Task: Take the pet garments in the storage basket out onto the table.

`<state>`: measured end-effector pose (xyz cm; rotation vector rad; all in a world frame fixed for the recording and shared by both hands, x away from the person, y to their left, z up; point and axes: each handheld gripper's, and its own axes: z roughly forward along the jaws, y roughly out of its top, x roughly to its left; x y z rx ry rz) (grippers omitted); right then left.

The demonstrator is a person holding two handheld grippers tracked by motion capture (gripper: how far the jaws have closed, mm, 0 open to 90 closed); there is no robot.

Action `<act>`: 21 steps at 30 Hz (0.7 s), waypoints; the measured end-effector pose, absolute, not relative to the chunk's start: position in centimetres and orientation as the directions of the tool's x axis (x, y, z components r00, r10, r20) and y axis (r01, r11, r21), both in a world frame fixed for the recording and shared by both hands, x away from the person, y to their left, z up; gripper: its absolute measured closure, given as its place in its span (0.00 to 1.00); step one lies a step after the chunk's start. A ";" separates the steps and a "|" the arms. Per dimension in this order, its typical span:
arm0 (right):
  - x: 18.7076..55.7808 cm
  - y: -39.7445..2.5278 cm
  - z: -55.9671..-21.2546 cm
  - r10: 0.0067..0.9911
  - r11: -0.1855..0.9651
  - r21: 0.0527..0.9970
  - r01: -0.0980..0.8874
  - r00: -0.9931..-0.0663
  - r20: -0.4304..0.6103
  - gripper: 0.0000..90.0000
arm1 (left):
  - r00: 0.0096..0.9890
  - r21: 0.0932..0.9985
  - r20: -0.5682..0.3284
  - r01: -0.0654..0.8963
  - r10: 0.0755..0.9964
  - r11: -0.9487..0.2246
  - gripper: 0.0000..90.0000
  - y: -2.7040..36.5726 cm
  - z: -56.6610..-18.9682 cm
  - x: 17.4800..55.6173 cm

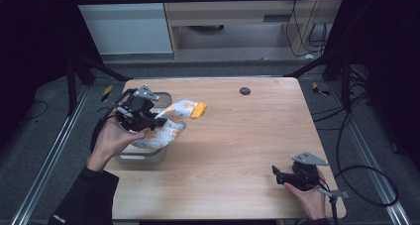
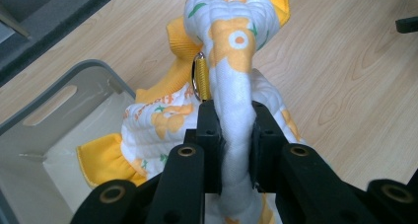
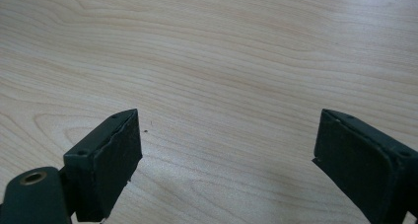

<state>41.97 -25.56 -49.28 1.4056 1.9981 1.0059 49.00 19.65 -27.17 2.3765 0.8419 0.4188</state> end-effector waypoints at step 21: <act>41.9 -25.6 -49.2 0.938 0.193 0.798 0.571 -0.347 0.021 0.12 | 0.804 0.604 0.090 0.425 0.588 -0.674 0.87 16.2 -28.4 48.9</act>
